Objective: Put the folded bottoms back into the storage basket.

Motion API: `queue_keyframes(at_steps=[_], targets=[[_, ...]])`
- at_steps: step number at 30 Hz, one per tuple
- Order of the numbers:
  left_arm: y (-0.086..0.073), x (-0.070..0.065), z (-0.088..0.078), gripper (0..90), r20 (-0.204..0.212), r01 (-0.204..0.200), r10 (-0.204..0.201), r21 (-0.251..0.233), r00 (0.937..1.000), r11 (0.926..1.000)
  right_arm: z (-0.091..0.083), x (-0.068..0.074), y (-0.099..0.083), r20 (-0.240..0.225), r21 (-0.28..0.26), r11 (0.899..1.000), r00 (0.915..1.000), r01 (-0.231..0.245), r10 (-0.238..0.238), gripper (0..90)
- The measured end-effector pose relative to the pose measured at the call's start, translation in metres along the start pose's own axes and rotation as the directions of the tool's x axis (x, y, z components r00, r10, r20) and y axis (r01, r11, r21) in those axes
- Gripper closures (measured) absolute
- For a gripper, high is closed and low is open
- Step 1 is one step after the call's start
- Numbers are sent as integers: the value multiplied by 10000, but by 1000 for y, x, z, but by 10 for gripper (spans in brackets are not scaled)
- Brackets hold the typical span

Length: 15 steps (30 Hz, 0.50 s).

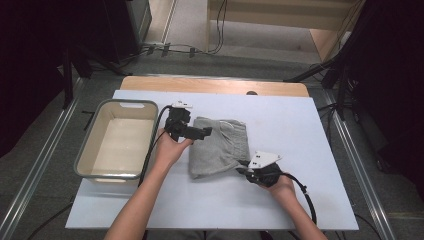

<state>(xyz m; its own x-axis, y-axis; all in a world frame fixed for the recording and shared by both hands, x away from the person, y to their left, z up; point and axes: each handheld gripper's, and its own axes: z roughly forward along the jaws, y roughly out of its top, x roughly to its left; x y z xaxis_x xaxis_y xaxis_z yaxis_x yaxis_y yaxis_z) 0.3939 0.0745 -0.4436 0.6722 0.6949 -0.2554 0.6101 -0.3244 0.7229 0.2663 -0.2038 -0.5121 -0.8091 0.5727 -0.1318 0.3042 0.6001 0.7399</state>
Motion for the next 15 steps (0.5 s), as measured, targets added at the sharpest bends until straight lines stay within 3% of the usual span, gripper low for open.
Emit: queue_keyframes(at_steps=[5, 15], targets=[[3, 6, 9, 0, -324, 171, -163, 244, 9993, 9996, 0, 0, 0, -6, 3, 10000, 10000, 11, -11, 713], [2, 25, 24, 3, -494, 985, -955, 610, 9942, 9933, 0, -1, 0, -1, -40, 10000, 10000, 26, -26, 713]])
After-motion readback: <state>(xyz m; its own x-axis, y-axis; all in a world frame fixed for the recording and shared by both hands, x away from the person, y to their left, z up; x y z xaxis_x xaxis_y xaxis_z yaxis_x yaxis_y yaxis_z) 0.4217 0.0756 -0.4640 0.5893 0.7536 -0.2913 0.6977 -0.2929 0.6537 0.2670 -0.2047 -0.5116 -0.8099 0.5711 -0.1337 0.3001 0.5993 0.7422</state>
